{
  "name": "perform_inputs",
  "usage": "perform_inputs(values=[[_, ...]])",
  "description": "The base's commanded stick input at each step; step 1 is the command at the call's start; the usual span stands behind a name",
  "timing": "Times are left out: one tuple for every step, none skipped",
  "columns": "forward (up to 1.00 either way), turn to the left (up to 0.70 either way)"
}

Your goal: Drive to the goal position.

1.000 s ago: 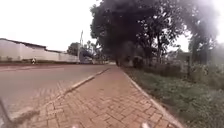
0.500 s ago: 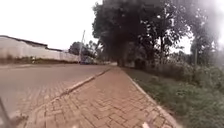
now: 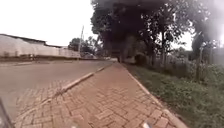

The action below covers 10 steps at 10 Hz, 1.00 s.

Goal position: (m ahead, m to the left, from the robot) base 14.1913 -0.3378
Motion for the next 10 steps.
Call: perform_inputs(values=[[0.50,-0.24],[0.50,-0.12],[0.50,0.00],[0.50,0.00],[0.50,0.00],[0.50,0.00],[0.50,0.00],[0.50,0.00],[0.50,0.00],[0.50,0.00]])
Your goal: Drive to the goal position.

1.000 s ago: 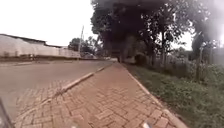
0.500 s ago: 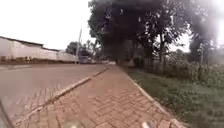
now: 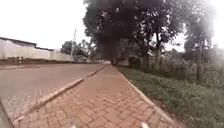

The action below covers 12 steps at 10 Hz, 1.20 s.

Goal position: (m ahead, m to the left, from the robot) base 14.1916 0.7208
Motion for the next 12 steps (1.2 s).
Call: perform_inputs(values=[[0.50,0.00],[0.50,0.00],[0.50,0.00],[0.50,0.00],[0.50,0.00],[0.50,0.00],[0.50,0.00],[0.50,0.00],[0.50,0.00],[0.50,0.00],[0.50,0.00],[0.50,0.00]])
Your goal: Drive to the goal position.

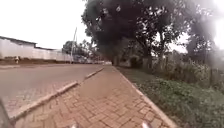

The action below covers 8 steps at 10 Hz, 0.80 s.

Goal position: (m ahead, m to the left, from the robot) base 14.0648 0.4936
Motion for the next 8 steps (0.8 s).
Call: perform_inputs(values=[[0.50,0.00],[0.50,0.00],[0.50,0.00],[0.50,0.00],[0.50,0.00],[0.50,0.00],[0.50,0.00],[0.50,0.00]])
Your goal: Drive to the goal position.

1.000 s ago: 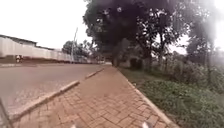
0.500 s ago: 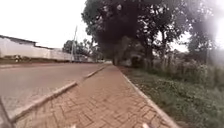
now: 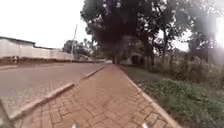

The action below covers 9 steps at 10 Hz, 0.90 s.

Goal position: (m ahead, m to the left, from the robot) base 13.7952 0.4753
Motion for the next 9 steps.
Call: perform_inputs(values=[[0.50,0.00],[0.50,0.00],[0.50,0.00],[0.50,0.00],[0.50,0.00],[0.50,0.00],[0.50,0.00],[0.50,0.00],[0.50,0.00]])
